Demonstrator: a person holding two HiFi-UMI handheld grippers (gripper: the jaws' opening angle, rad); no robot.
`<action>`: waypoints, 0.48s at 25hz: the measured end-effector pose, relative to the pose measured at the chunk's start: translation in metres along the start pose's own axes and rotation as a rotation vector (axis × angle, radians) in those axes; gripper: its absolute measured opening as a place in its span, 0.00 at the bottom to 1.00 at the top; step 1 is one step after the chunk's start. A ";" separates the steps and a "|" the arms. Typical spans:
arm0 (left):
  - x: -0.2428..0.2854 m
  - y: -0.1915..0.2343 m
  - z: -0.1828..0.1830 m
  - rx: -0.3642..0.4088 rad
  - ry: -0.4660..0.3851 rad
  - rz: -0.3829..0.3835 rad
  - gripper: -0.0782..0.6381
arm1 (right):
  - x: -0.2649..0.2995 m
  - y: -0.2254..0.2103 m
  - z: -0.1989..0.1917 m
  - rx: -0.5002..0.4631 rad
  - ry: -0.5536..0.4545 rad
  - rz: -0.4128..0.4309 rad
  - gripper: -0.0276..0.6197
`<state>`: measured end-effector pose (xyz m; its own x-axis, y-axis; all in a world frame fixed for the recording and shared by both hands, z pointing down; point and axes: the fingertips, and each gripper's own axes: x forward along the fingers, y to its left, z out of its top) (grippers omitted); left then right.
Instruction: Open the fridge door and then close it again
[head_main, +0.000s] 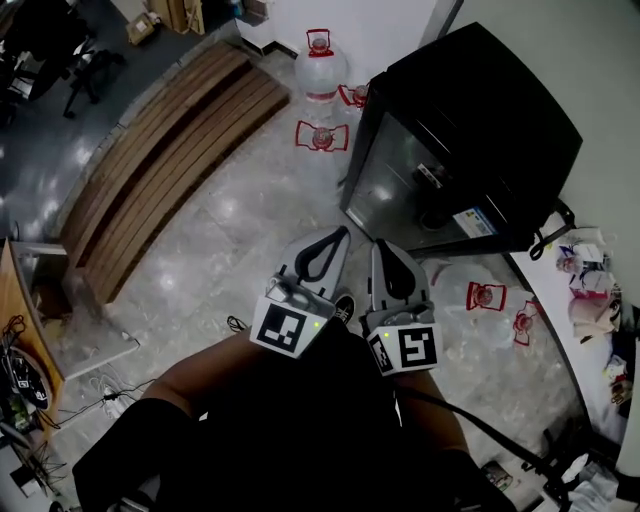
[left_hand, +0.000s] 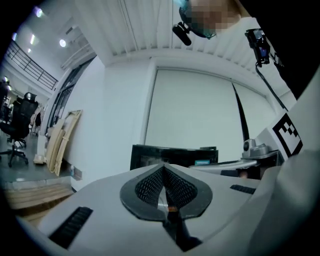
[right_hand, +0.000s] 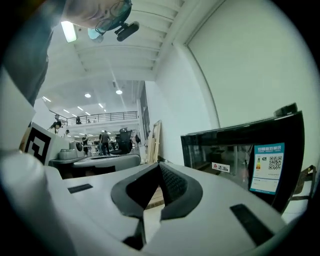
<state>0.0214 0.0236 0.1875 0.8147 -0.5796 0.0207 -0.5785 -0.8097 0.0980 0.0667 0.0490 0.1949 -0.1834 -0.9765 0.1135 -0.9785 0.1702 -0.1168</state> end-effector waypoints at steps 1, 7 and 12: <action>-0.008 -0.005 0.006 0.000 -0.006 -0.002 0.12 | -0.004 0.005 0.006 -0.005 -0.006 0.003 0.07; -0.043 -0.028 0.032 0.004 -0.016 -0.026 0.12 | -0.029 0.032 0.027 -0.046 -0.031 0.014 0.07; -0.060 -0.033 0.039 0.016 -0.016 -0.038 0.12 | -0.040 0.056 0.038 -0.067 -0.042 0.039 0.07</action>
<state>-0.0096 0.0817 0.1440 0.8356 -0.5494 0.0015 -0.5477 -0.8327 0.0820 0.0229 0.0923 0.1466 -0.2186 -0.9734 0.0686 -0.9751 0.2152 -0.0536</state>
